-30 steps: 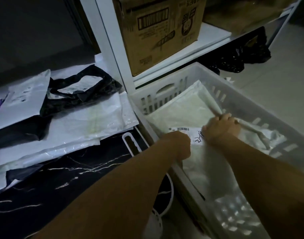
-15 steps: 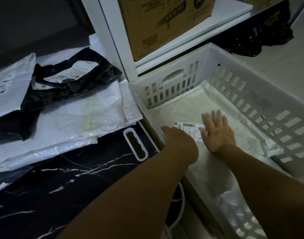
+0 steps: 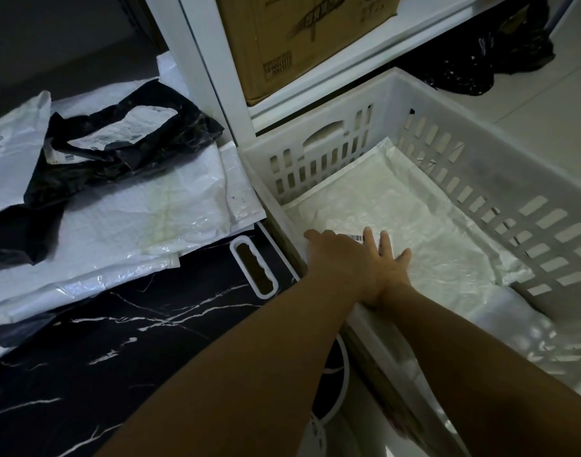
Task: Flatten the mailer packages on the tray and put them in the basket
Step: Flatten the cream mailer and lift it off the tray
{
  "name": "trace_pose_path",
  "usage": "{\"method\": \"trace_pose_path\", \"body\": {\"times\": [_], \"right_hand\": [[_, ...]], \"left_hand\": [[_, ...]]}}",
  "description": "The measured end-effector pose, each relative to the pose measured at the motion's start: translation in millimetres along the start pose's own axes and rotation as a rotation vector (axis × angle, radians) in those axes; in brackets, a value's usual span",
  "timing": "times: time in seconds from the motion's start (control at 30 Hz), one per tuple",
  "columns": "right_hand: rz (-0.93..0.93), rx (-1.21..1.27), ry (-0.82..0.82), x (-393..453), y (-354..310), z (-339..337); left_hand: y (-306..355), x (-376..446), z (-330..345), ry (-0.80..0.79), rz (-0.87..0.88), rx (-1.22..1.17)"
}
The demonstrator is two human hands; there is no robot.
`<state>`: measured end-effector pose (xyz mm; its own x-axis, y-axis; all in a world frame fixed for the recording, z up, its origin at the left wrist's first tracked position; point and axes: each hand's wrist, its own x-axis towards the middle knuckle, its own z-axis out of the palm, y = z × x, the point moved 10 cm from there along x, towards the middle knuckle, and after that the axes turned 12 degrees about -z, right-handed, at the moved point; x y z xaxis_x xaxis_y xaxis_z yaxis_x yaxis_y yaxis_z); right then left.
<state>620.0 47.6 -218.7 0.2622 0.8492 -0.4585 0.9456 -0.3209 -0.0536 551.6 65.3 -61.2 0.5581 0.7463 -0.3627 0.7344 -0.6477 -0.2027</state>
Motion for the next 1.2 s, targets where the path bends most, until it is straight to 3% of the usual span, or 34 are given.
{"method": "trace_pose_path", "body": {"times": [0.13,0.33,0.47,0.57,0.63,0.8,1.03,1.2], "right_hand": [[0.056,-0.078,-0.004,3.1,-1.0,11.6],[0.025,-0.007,0.1,-1.0,-10.6,9.5],[-0.142,0.097,0.081,-26.6,-19.7,-5.9],[-0.333,0.046,0.119,-49.7,-21.7,-17.2],[-0.399,-0.061,0.032,-56.1,-21.3,-5.2],[-0.316,-0.325,-0.194,-52.9,-20.6,18.4],[-0.251,-0.416,-0.271,-55.8,-29.1,8.2],[-0.177,-0.161,-0.189,-55.9,-33.9,-12.6]], "left_hand": [[2.8,6.7,7.1,-0.007,0.001,0.072],[2.2,2.8,-11.8,0.109,0.021,-0.069],[2.0,-0.5,-15.2,0.086,0.023,-0.117],[-1.3,3.4,-14.6,0.114,0.046,-0.197],[-3.4,4.5,-15.2,0.134,0.041,-0.232],[-6.8,1.1,-21.3,0.215,0.024,-0.233],[-5.5,-0.8,-26.4,0.241,0.063,-0.275],[-12.4,-9.9,-32.0,0.24,0.153,-0.564]]}}
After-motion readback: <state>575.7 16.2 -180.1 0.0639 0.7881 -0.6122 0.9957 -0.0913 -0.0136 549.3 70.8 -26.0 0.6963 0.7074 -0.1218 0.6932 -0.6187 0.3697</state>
